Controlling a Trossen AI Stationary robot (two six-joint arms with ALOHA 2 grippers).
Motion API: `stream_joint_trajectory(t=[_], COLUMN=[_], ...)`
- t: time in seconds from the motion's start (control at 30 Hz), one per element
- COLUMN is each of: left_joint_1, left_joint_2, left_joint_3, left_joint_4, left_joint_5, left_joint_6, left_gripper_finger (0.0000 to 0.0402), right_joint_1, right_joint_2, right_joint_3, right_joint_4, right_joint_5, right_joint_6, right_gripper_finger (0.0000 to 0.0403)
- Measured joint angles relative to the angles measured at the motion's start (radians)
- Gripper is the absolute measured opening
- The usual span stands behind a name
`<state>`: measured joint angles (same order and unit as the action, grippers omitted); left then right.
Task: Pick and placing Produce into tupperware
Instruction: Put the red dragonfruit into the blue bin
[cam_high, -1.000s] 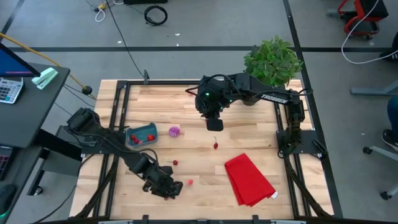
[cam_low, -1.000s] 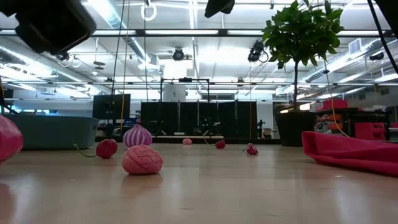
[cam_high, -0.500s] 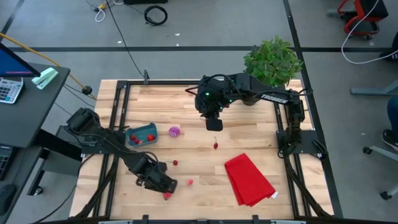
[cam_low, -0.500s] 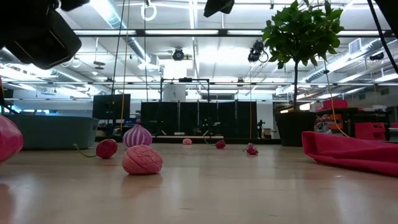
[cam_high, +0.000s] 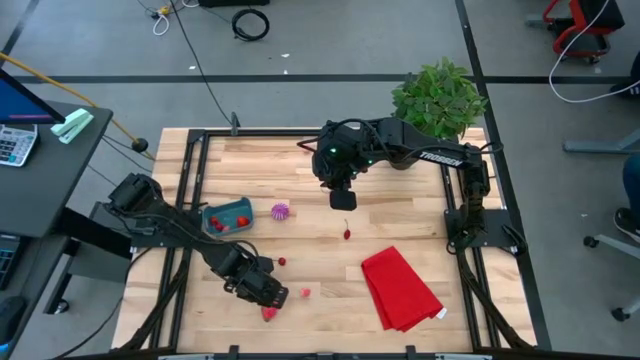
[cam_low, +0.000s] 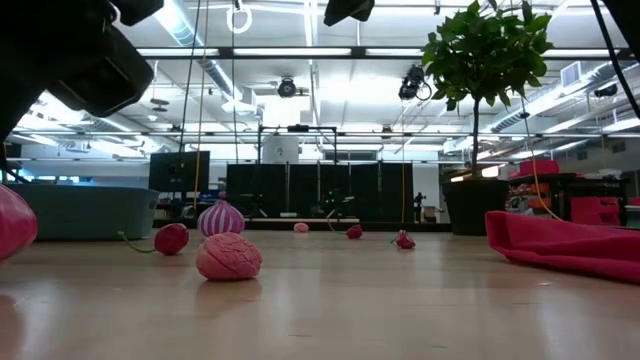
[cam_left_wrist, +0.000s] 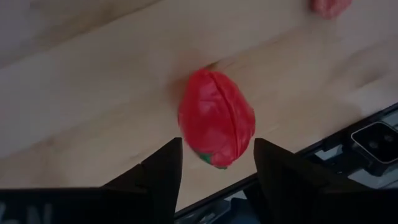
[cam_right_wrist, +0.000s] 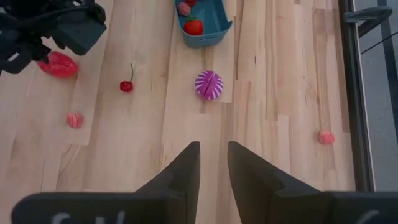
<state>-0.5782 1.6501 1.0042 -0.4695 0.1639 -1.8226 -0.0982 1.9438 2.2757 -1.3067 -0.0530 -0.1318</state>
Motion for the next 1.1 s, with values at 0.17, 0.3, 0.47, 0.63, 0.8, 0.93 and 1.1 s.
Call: stream_joint_trajectory(t=[0.17,0.3,0.47,0.63,0.8,0.93,1.1], left_joint_1=[0.009,0.010,0.009,-0.005,-0.010,-0.020,-0.032], left_joint_2=[0.000,0.000,0.000,0.000,0.000,0.004,0.040], left_joint_3=[0.000,0.000,0.000,0.000,0.000,0.000,0.000], left_joint_4=[0.014,0.018,0.038,0.026,0.015,0.022,0.060], left_joint_5=[0.001,0.001,0.002,0.002,0.005,0.002,0.009], left_joint_6=[0.054,0.055,0.013,-0.017,-0.056,-0.078,-0.104], left_gripper_finger=[0.0191,0.0184,0.0200,0.0237,0.0270,0.0280,0.0281], right_joint_1=[0.000,0.000,0.000,0.000,0.000,0.000,-0.010], right_joint_2=[0.000,0.000,0.000,0.000,0.000,0.000,0.000], right_joint_3=[0.000,0.000,0.000,0.000,0.001,0.001,0.001], right_joint_4=[0.000,0.000,-0.001,-0.001,-0.001,-0.001,-0.001], right_joint_5=[0.000,0.000,0.000,0.000,0.000,0.000,0.000], right_joint_6=[0.000,0.000,0.000,0.000,-0.001,-0.002,-0.003], right_gripper_finger=[0.0090,0.0090,0.0089,0.0091,0.0089,0.0090,0.0089])
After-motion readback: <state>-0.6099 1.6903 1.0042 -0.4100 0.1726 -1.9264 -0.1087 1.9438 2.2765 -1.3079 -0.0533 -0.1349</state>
